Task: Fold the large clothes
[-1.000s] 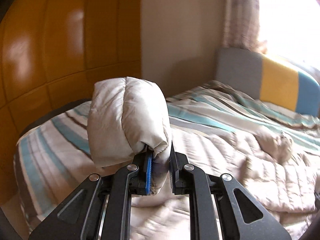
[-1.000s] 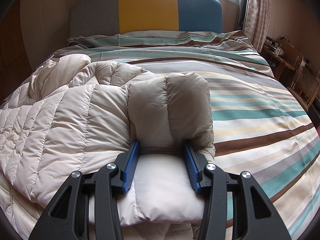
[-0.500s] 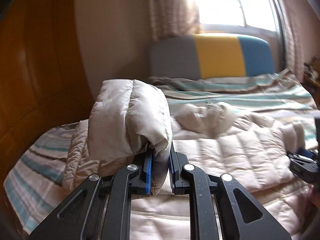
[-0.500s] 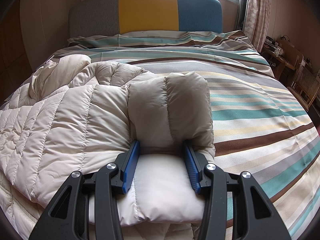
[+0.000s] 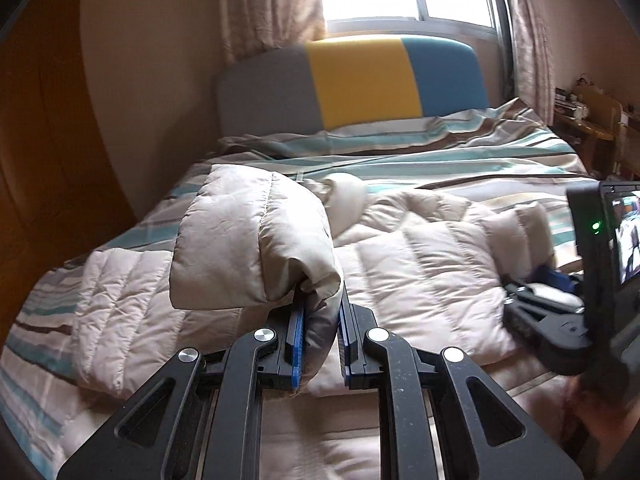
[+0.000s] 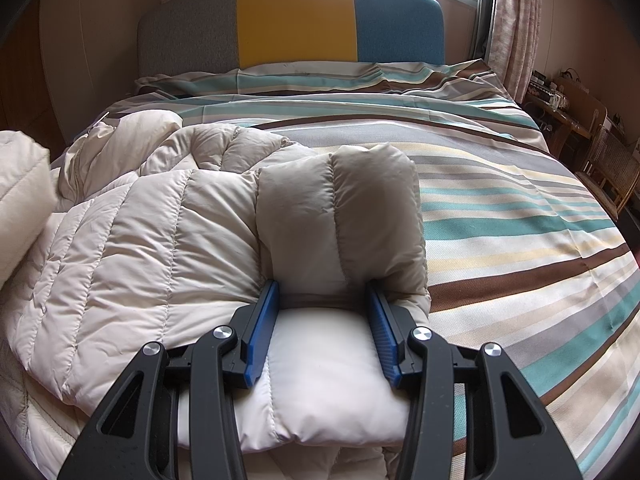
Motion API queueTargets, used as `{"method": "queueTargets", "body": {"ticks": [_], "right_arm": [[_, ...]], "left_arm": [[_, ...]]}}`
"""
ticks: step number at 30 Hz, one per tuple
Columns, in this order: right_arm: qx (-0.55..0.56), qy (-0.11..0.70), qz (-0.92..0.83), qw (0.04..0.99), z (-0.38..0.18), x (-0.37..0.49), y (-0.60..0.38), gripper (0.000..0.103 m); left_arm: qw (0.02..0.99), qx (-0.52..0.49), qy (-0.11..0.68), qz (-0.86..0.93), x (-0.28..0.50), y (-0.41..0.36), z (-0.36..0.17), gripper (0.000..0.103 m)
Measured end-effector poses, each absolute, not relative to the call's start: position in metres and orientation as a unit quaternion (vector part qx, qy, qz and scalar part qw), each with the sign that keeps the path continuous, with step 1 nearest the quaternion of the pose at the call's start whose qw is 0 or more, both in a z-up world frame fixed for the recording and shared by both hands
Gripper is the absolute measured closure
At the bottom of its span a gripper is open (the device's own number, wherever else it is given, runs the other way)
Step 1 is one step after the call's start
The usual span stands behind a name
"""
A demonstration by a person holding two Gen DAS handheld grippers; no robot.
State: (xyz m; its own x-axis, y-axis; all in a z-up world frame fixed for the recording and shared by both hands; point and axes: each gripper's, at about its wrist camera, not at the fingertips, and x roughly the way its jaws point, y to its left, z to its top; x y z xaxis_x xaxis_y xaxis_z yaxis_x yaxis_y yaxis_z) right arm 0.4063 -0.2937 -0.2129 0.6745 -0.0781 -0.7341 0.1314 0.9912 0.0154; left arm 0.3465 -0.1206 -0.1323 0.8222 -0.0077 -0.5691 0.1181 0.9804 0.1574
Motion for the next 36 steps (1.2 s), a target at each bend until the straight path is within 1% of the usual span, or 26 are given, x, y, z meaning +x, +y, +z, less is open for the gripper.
{"method": "queueTargets", "body": {"ticks": [4,7,9,10,11,13,18,21,22,23,24,26,28,30,32,33,35,36], "right_arm": [[0.036,0.399,-0.057,0.914,-0.213,0.406,-0.294,0.058],[0.036,0.399,-0.057,0.914,-0.214,0.407,-0.293,0.058],[0.036,0.4,-0.057,0.914,-0.213,0.407,-0.292,0.058],[0.035,0.4,-0.057,0.914,-0.213,0.406,-0.292,0.058],[0.035,0.4,-0.057,0.914,-0.213,0.406,-0.292,0.058],[0.036,0.4,-0.056,0.914,-0.213,0.405,-0.294,0.058],[0.035,0.402,-0.056,0.913,-0.213,0.407,-0.292,0.058],[0.039,0.413,-0.05,0.909,-0.21,0.409,-0.294,0.057],[0.04,0.42,-0.046,0.906,-0.207,0.412,-0.296,0.053],[0.047,0.423,-0.046,0.903,-0.201,0.415,-0.298,0.047],[0.057,0.423,-0.047,0.903,-0.195,0.415,-0.302,0.046],[0.084,0.398,-0.064,0.911,-0.169,0.408,-0.311,0.046],[0.098,0.351,-0.089,0.927,-0.139,0.395,-0.313,0.045],[0.11,0.311,-0.077,0.941,-0.115,0.384,-0.304,0.044],[0.089,0.309,-0.026,0.947,-0.104,0.385,-0.273,0.044],[0.074,0.319,-0.001,0.945,-0.104,0.39,-0.257,0.044],[0.048,0.346,0.051,0.936,-0.114,0.402,-0.22,0.051],[0.041,0.355,0.063,0.932,-0.12,0.406,-0.209,0.053]], "left_arm": [[0.943,0.108,0.309,-0.066,0.352,-0.139,-0.145,0.089],[0.94,0.1,0.314,-0.088,0.354,-0.144,-0.148,0.089],[0.936,0.101,0.321,-0.105,0.356,-0.148,-0.15,0.078],[0.934,0.098,0.322,-0.12,0.356,-0.149,-0.15,0.063],[0.934,0.095,0.319,-0.127,0.354,-0.149,-0.149,0.041],[0.938,0.082,0.308,-0.136,0.346,-0.145,-0.143,0.017],[0.944,0.046,0.281,-0.164,0.325,-0.122,-0.119,0.016],[0.949,0.033,0.278,-0.148,0.322,-0.09,-0.11,0.016],[0.95,0.025,0.282,-0.132,0.326,-0.074,-0.108,0.016],[0.952,0.017,0.286,-0.112,0.33,-0.058,-0.107,0.016],[0.953,0.009,0.29,-0.09,0.336,-0.042,-0.106,0.016],[0.953,-0.015,0.302,-0.032,0.349,0.001,-0.107,0.016],[0.951,-0.034,0.308,0.013,0.361,0.037,-0.109,0.016],[0.946,-0.044,0.317,0.056,0.37,0.063,-0.113,0.016],[0.943,-0.052,0.322,0.07,0.381,0.081,-0.119,0.024],[0.94,-0.042,0.331,0.074,0.389,0.083,-0.123,0.025],[0.937,-0.021,0.343,0.068,0.401,0.079,-0.129,0.032],[0.935,-0.007,0.35,0.059,0.407,0.074,-0.134,0.032]]}}
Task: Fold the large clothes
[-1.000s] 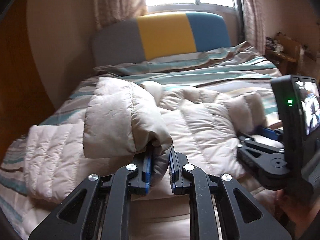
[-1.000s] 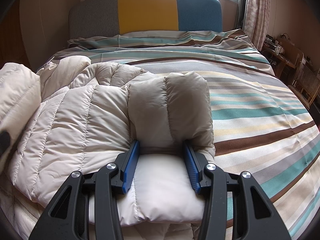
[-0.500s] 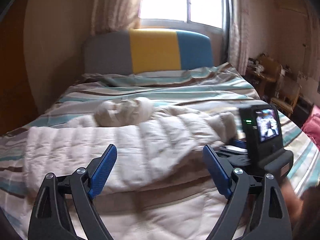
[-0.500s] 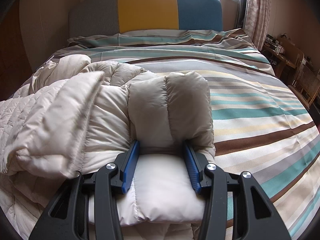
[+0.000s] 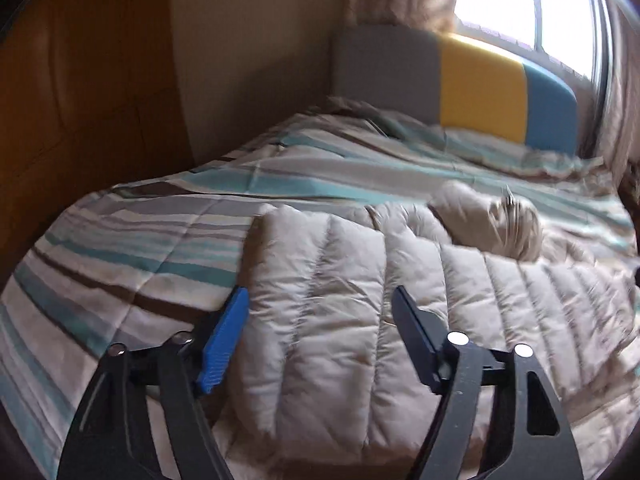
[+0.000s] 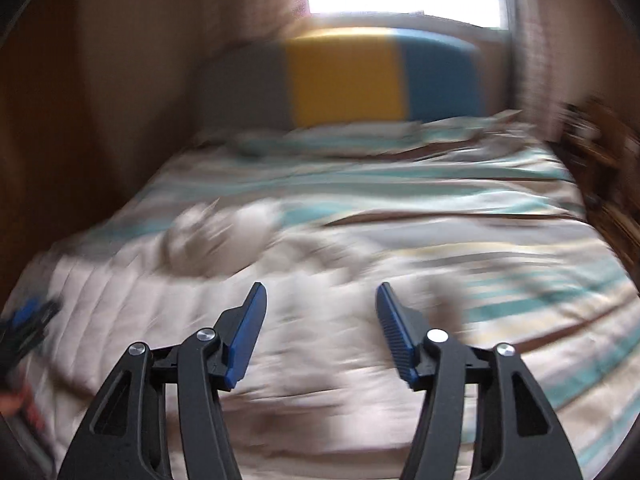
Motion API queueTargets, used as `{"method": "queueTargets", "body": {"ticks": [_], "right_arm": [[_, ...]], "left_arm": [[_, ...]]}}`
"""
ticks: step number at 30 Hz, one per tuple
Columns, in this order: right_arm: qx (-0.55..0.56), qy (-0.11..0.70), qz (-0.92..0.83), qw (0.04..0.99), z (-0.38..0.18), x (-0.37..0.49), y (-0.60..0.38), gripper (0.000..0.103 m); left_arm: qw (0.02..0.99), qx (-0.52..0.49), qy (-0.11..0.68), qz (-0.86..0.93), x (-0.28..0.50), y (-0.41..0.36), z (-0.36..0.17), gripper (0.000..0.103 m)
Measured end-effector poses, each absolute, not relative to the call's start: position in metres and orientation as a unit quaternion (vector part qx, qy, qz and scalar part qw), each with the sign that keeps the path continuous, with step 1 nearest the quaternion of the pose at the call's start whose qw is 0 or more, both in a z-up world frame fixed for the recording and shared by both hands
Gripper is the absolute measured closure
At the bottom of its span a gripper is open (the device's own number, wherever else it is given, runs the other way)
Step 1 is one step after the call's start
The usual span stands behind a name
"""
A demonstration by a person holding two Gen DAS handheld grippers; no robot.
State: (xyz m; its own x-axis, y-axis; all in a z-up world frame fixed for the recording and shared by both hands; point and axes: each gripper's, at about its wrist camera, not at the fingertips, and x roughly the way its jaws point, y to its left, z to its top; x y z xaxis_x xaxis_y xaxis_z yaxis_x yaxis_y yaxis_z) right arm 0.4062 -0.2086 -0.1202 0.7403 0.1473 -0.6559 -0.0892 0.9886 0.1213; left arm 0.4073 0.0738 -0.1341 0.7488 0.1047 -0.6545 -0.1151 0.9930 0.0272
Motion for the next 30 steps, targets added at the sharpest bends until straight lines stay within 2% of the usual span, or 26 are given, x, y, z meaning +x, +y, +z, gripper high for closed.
{"method": "queueTargets", "body": {"ticks": [1,6,10,16,18,20,22,26,30], "right_arm": [[0.035,0.366,0.072,0.927,-0.128,0.412,-0.197,0.058],[0.044,0.423,0.031,0.905,-0.179,0.436,-0.19,0.059],[0.042,0.4,0.039,0.915,-0.197,0.431,-0.185,0.059],[0.041,0.397,0.035,0.916,-0.2,0.43,-0.187,0.059],[0.045,0.398,0.038,0.915,-0.2,0.431,-0.192,0.058],[0.042,0.401,0.039,0.914,-0.198,0.432,-0.194,0.057],[0.034,0.409,0.041,0.911,-0.196,0.434,-0.194,0.057],[0.017,0.425,0.048,0.904,-0.192,0.433,-0.194,0.057],[0.014,0.418,0.051,0.907,-0.195,0.428,-0.196,0.056]], "left_arm": [[0.934,0.001,0.352,0.053,0.41,0.073,-0.138,0.032],[0.924,0.023,0.379,0.04,0.428,0.071,-0.166,0.032],[0.916,-0.019,0.399,0.021,0.437,0.087,-0.189,0.032],[0.911,-0.006,0.411,0.026,0.443,0.084,-0.195,0.031],[0.911,0.0,0.412,0.031,0.442,0.082,-0.191,0.03],[0.909,0.019,0.413,0.05,0.434,0.077,-0.18,0.023],[0.916,0.016,0.395,0.066,0.417,0.072,-0.164,0.016],[0.937,0.0,0.344,0.055,0.393,0.052,-0.138,0.016],[0.922,0.055,0.383,0.027,0.411,0.016,-0.164,0.016]]}}
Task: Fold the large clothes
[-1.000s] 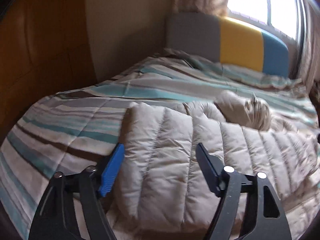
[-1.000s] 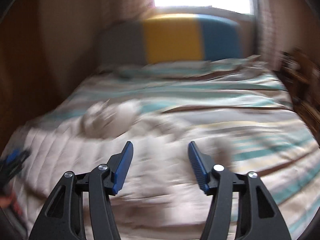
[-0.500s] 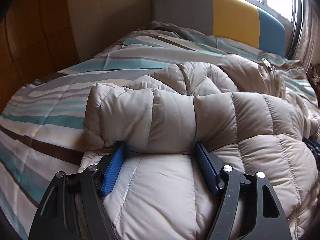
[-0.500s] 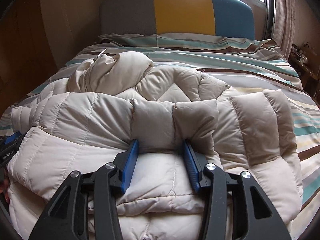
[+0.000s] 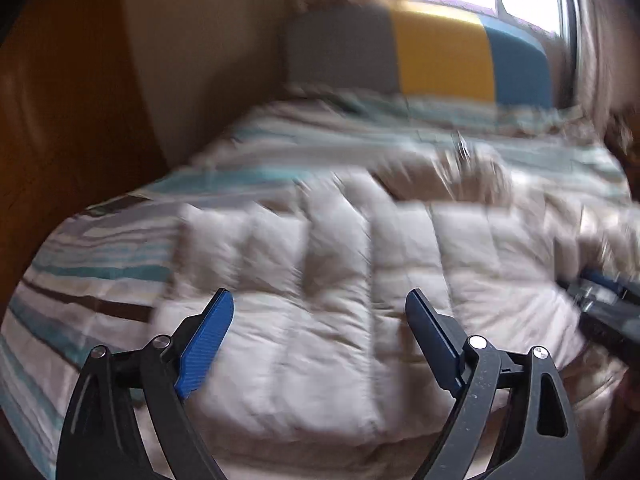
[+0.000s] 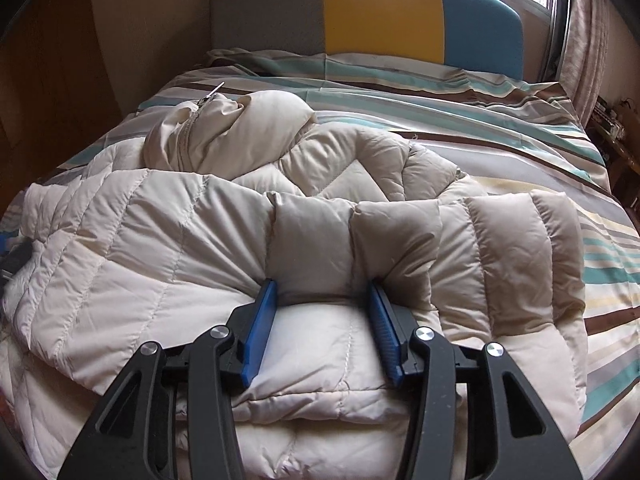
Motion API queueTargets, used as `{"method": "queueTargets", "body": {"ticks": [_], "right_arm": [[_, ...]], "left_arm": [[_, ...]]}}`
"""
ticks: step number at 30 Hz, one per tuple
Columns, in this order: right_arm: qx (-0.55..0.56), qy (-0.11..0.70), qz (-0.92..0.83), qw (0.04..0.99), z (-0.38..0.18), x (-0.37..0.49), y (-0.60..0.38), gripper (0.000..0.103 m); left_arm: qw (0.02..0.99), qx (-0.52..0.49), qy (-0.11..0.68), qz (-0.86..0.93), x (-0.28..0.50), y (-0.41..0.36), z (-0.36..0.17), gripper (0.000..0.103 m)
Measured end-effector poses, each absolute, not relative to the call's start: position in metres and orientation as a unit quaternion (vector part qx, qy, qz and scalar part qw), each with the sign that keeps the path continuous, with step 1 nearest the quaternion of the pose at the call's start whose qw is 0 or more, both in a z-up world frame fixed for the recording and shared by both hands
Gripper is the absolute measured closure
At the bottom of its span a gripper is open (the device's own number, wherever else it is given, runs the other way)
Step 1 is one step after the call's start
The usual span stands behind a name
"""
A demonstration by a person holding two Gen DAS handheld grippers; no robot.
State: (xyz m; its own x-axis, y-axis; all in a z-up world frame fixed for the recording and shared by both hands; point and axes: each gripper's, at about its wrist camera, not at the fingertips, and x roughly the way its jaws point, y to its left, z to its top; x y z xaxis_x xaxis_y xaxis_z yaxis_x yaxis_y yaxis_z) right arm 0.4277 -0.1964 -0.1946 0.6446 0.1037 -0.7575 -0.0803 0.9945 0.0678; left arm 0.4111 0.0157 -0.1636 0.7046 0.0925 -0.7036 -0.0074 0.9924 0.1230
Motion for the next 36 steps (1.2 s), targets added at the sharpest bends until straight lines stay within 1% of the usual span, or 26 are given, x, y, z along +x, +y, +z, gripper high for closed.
{"method": "queueTargets", "body": {"ticks": [2,4,6,10,12,13,14,16,19,22,24,27,32,36], "right_arm": [[0.018,0.41,0.055,0.91,-0.197,0.427,-0.199,0.056],[0.019,0.402,0.055,0.914,-0.201,0.426,-0.2,0.056],[0.017,0.399,0.05,0.915,-0.203,0.427,-0.198,0.056],[0.015,0.412,0.051,0.909,-0.199,0.432,-0.197,0.055],[0.046,0.421,0.062,0.904,-0.185,0.435,-0.206,0.05],[0.081,0.405,0.07,0.908,-0.171,0.432,-0.216,0.042],[0.102,0.388,0.072,0.913,-0.159,0.428,-0.223,0.039],[0.144,0.35,0.075,0.923,-0.126,0.418,-0.242,0.038],[0.163,0.332,0.074,0.926,-0.091,0.404,-0.264,0.038],[0.157,0.347,0.074,0.922,-0.077,0.381,-0.283,0.038],[0.148,0.357,0.081,0.919,-0.079,0.357,-0.294,0.038],[0.136,0.377,0.081,0.913,-0.091,0.318,-0.31,0.038],[0.102,0.402,0.059,0.908,-0.124,0.247,-0.335,0.038],[0.105,0.419,0.04,0.901,-0.148,0.199,-0.352,0.038]], "left_arm": [[0.914,0.054,0.402,0.021,0.418,0.015,-0.185,0.014],[0.908,0.027,0.418,0.011,0.424,0.023,-0.192,0.011],[0.903,0.011,0.429,0.003,0.429,0.029,-0.196,0.011],[0.9,0.013,0.436,-0.001,0.43,0.03,-0.193,0.009],[0.897,0.008,0.442,-0.018,0.437,0.036,-0.18,0.008],[0.899,0.011,0.438,-0.021,0.437,0.039,-0.172,0.008],[0.907,0.013,0.421,-0.015,0.434,0.046,-0.161,0.008],[0.934,0.004,0.357,0.017,0.422,0.066,-0.127,0.007],[0.957,-0.051,0.28,0.048,0.402,0.106,-0.086,0.005],[0.959,-0.088,0.258,0.071,0.38,0.139,-0.068,0.005],[0.955,-0.097,0.269,0.071,0.364,0.153,-0.07,0.005],[0.948,-0.102,0.294,0.065,0.327,0.17,-0.089,0.005],[0.936,-0.093,0.334,0.056,0.267,0.176,-0.132,0.005],[0.931,-0.1,0.346,0.058,0.225,0.176,-0.153,0.005]]}}
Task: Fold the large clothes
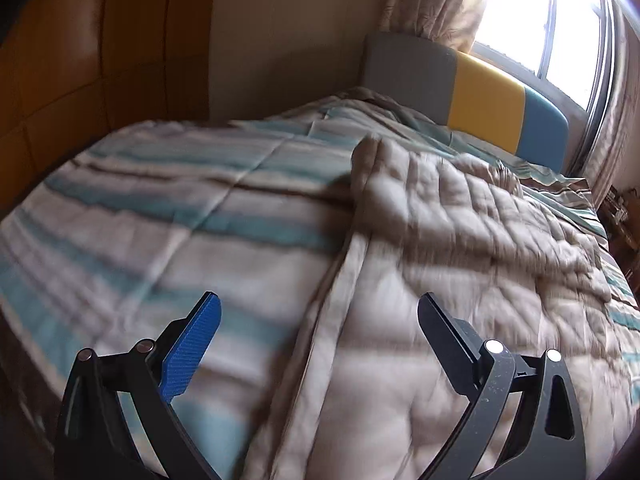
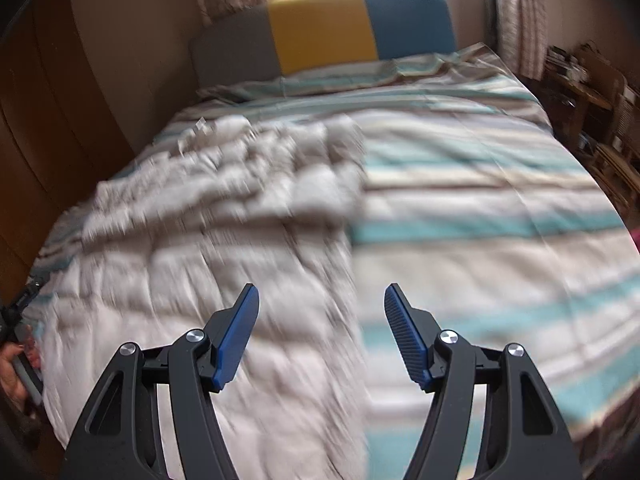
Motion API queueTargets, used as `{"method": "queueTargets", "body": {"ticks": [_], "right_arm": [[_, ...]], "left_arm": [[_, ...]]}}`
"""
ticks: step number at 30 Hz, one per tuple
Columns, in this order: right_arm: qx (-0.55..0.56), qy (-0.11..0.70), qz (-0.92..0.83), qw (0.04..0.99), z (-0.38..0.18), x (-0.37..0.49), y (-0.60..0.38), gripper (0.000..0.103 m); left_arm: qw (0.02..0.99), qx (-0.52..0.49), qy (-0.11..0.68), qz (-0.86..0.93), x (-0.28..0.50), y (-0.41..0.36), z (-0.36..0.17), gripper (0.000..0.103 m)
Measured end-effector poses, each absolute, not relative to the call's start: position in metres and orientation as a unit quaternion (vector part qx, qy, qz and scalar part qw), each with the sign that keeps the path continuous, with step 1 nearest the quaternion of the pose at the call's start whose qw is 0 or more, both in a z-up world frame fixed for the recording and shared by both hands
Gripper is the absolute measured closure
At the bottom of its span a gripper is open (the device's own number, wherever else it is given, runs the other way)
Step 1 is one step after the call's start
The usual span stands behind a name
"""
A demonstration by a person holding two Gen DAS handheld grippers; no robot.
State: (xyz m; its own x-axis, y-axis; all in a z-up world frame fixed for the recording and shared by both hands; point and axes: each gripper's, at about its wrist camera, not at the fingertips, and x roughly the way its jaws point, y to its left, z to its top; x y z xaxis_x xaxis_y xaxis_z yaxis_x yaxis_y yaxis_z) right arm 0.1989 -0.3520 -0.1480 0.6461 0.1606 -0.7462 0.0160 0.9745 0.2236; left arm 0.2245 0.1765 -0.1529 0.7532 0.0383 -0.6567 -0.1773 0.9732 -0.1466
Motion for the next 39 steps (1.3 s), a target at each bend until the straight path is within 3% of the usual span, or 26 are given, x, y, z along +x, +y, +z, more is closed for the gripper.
{"method": "queueTargets", "body": {"ticks": [12,17,20,27,28,31,33,34,35,39], "right_arm": [[0.14,0.439,0.052,0.886,-0.19,0.092,-0.369,0.038],[0.139,0.44,0.062,0.885,-0.192,0.081,-0.362,0.044],[0.147,0.446,0.072,0.88,-0.196,0.074,-0.36,0.045],[0.146,0.447,0.092,0.878,-0.206,0.063,-0.352,0.044],[0.144,0.447,0.094,0.878,-0.206,0.063,-0.351,0.046],[0.142,0.444,0.116,0.877,-0.206,0.063,-0.345,0.069],[0.133,0.439,0.127,0.88,-0.203,0.063,-0.34,0.078],[0.13,0.434,0.133,0.882,-0.201,0.064,-0.339,0.083],[0.132,0.428,0.138,0.883,-0.198,0.065,-0.339,0.086],[0.181,0.404,0.16,0.882,-0.189,0.072,-0.349,0.09]], "left_arm": [[0.923,-0.086,0.374,0.034,0.131,0.171,-0.186,0.005],[0.922,-0.097,0.375,0.015,0.112,0.169,-0.191,0.005],[0.922,-0.106,0.373,0.0,0.107,0.166,-0.191,0.013],[0.915,-0.115,0.387,-0.018,0.1,0.16,-0.194,0.018],[0.914,-0.113,0.389,-0.017,0.099,0.159,-0.194,0.021],[0.913,-0.092,0.397,-0.01,0.099,0.153,-0.193,0.038],[0.913,-0.088,0.397,-0.023,0.098,0.149,-0.189,0.069],[0.913,-0.095,0.395,-0.042,0.099,0.146,-0.184,0.076],[0.915,-0.093,0.391,-0.045,0.098,0.144,-0.18,0.081],[0.929,-0.095,0.353,-0.062,0.102,0.137,-0.153,0.086]]}}
